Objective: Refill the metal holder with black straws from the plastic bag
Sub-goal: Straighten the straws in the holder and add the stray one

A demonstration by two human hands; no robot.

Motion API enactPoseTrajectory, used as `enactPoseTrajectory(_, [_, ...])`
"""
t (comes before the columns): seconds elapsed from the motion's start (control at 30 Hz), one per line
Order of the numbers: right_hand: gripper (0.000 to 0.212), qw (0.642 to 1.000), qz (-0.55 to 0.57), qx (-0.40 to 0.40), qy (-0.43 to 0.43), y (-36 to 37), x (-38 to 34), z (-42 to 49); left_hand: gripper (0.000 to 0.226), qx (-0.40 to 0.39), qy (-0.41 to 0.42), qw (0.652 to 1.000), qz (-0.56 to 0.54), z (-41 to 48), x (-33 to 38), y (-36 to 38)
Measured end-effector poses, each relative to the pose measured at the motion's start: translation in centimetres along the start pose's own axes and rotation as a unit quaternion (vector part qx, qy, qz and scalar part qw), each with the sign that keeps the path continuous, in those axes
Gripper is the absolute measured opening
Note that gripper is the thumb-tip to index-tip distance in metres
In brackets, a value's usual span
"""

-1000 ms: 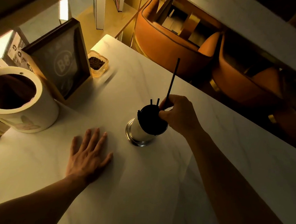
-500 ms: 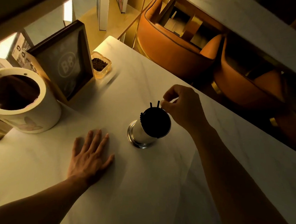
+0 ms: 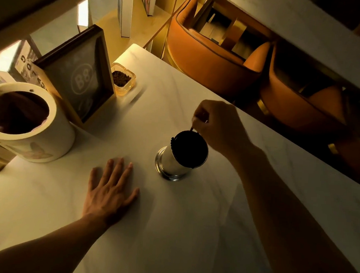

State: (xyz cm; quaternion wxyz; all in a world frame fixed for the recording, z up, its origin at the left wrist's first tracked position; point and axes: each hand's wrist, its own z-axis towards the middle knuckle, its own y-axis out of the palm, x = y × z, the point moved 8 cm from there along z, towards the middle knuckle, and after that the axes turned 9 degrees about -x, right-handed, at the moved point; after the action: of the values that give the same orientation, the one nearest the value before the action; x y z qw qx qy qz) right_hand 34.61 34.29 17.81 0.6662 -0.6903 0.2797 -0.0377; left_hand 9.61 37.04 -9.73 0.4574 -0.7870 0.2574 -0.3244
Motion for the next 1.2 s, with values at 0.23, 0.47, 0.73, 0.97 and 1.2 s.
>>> enactPoseTrajectory(0.23, [0.016, 0.988, -0.053, -0.116, 0.086, -3.4, 3.3, -4.9, 0.082, -0.006, 0.002, 1.0, -0.003, 0.1, 0.0, -0.1])
enactPoseTrajectory(0.47, [0.021, 0.95, -0.168, -0.184, 0.188, 0.5, 8.0, -8.3, 0.082, -0.011, -0.003, 1.0, 0.008, 0.1, 0.0, -0.1])
enactPoseTrajectory(0.73, [0.03, 0.934, 0.278, -0.105, 0.199, 0.9, 6.0, -5.4, 0.082, -0.013, -0.002, 1.0, 0.008, 0.0, 0.2, -0.4])
enactPoseTrajectory(0.97, [0.026, 0.907, 0.352, -0.087, 0.214, 4.2, 4.6, -3.7, 0.082, -0.009, -0.002, 1.0, 0.01, -0.1, 0.1, -0.3])
enactPoseTrajectory(1.2, [0.013, 0.985, 0.157, -0.002, 0.074, 2.1, 3.3, -2.5, 0.081, 0.005, 0.002, 1.0, 0.003, 0.0, -0.1, -0.1])
